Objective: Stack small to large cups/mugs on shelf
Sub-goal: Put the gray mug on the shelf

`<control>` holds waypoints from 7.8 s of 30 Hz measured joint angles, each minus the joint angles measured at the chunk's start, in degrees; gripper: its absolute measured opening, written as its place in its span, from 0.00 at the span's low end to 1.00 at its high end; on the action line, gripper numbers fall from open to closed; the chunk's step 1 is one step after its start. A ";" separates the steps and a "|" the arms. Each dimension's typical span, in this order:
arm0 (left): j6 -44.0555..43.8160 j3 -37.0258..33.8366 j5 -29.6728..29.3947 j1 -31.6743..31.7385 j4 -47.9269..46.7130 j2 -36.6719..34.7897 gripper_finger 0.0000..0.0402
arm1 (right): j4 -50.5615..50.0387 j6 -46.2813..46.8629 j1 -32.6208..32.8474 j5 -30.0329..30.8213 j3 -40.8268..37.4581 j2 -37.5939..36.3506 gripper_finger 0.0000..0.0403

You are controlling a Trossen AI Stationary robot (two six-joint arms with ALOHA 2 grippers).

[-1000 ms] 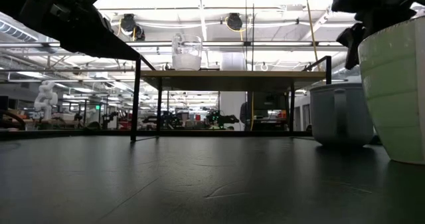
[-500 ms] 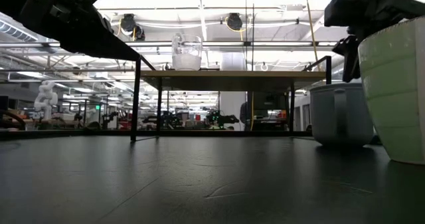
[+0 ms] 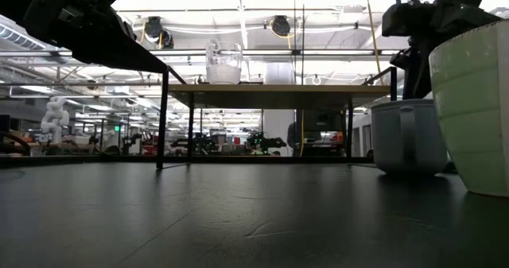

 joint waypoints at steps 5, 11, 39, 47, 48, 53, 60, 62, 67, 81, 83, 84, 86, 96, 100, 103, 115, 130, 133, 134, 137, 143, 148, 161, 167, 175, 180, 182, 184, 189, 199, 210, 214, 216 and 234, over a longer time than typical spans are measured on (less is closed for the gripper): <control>0.42 0.00 0.00 0.00 0.02 0.00 0.02 | 3.54 -3.15 -0.11 -1.52 -0.02 0.89 0.32; 0.96 0.00 0.00 0.00 0.07 0.00 0.02 | 5.89 -6.64 -1.08 -1.22 0.10 4.30 0.32; 1.14 0.00 0.00 0.00 -0.87 0.02 0.02 | 1.61 -5.54 -5.53 -8.73 1.90 5.27 0.32; 1.06 0.00 0.00 0.00 -0.90 0.02 0.02 | 1.43 -5.12 -3.26 -8.67 1.87 5.27 0.32; 1.04 0.00 0.00 0.00 -0.90 0.01 0.02 | 1.39 -5.42 -2.82 -8.52 1.84 5.29 0.32; 0.95 0.00 0.00 0.00 -0.90 0.02 0.02 | 2.77 -9.67 -1.01 -8.60 1.74 5.40 0.32; -0.28 0.00 0.00 0.00 -0.90 0.02 0.02 | 4.15 -12.11 0.55 -7.21 0.92 5.42 0.32; -0.42 -0.01 0.00 0.00 -0.90 0.01 0.02 | 4.86 -13.46 0.55 -6.90 0.22 5.32 0.32; -0.40 0.00 0.00 0.00 -0.90 0.01 0.02 | 6.39 -14.21 0.55 -4.54 -1.45 5.29 0.32; -0.35 -0.62 0.02 0.00 0.11 0.02 0.02 | 5.35 -12.79 0.55 1.46 -1.70 4.70 0.32; -0.08 -1.43 0.01 0.00 1.15 0.02 0.02 | 5.42 -12.43 0.55 1.53 -1.70 4.70 0.32; -0.03 -1.80 0.02 0.00 1.70 0.02 0.02 | 5.41 -12.01 0.55 1.55 -1.70 4.69 0.32; -0.19 -2.42 0.02 0.00 2.45 0.02 0.02 | 5.40 -11.38 0.52 1.55 -1.70 4.42 0.32; -0.46 -2.64 0.02 0.00 2.80 0.02 0.02 | 6.30 -11.82 0.94 1.73 -1.59 -1.14 0.32; -0.48 -2.64 0.02 0.00 2.85 0.02 0.02 | 10.02 -15.97 3.32 1.73 -1.57 -1.81 0.32; -0.23 -2.64 0.02 0.00 3.86 0.02 0.02 | 13.96 -20.53 5.77 1.73 -1.54 -0.83 0.32; 0.01 -2.64 0.00 0.07 4.81 0.02 0.02 | 12.30 -30.48 7.58 4.68 1.47 5.23 0.32; -0.02 -2.64 0.00 0.15 5.25 0.02 0.02 | -2.97 -35.21 6.34 4.62 16.47 19.09 0.32; -0.04 -2.64 0.00 0.15 5.19 0.02 0.02 | -2.20 -39.17 6.35 5.00 16.59 19.21 0.32; -0.03 -2.64 0.00 0.15 5.20 0.02 0.02 | -1.72 -39.85 6.34 5.01 16.59 19.23 0.32; -0.04 -2.64 0.02 0.15 5.18 0.02 0.02 | -0.94 -41.50 6.34 5.01 16.59 19.21 0.32; 0.14 -2.64 0.00 0.15 5.16 0.02 0.02 | -0.22 -45.74 6.27 4.80 16.07 19.23 0.32; 0.23 -2.64 0.01 0.15 4.79 0.02 0.02 | -0.14 -46.33 5.15 4.52 14.23 19.21 0.32; 0.39 -2.64 0.00 0.15 3.51 0.02 0.02 | 5.89 -52.84 4.44 4.26 9.84 19.23 0.32; 0.80 -2.64 0.00 0.15 3.54 0.02 0.02 | 6.22 -53.30 3.46 3.40 9.81 19.23 0.32; 1.10 -2.64 0.00 0.15 3.58 0.02 0.02 | 6.24 -53.31 2.06 0.04 9.81 19.23 0.32; 1.11 -2.64 0.00 0.14 3.58 0.02 0.02 | 6.84 -53.31 1.86 -0.08 9.81 20.59 0.32; 1.11 -2.64 0.00 0.15 3.56 0.02 0.02 | 7.12 -53.46 1.86 -1.51 9.81 21.99 0.32; 1.14 -2.64 0.00 0.13 3.50 0.02 0.02 | 7.22 -53.89 1.88 -1.94 9.81 23.62 0.32; 1.14 -2.65 0.00 0.15 3.19 0.02 0.02 | 7.37 -54.70 1.88 -1.43 9.81 26.36 0.31; 1.18 -2.66 0.00 0.13 2.98 0.02 0.02 | 7.62 -54.75 1.88 -1.88 9.97 25.25 0.03; 1.07 -2.65 0.00 0.13 2.98 0.01 0.02 | 9.19 -54.34 2.01 -1.03 9.81 21.52 0.01; 1.11 -2.66 0.00 0.15 3.01 0.00 0.02 | 9.33 -55.14 2.00 -1.00 10.98 21.05 0.01; 1.11 -2.66 0.00 0.15 2.99 0.00 0.02 | 8.77 -55.20 2.01 -0.98 12.70 21.05 0.01; 1.18 -2.66 0.00 0.15 2.21 0.00 0.02 | -15.64 -61.23 -2.08 3.28 44.69 31.68 0.00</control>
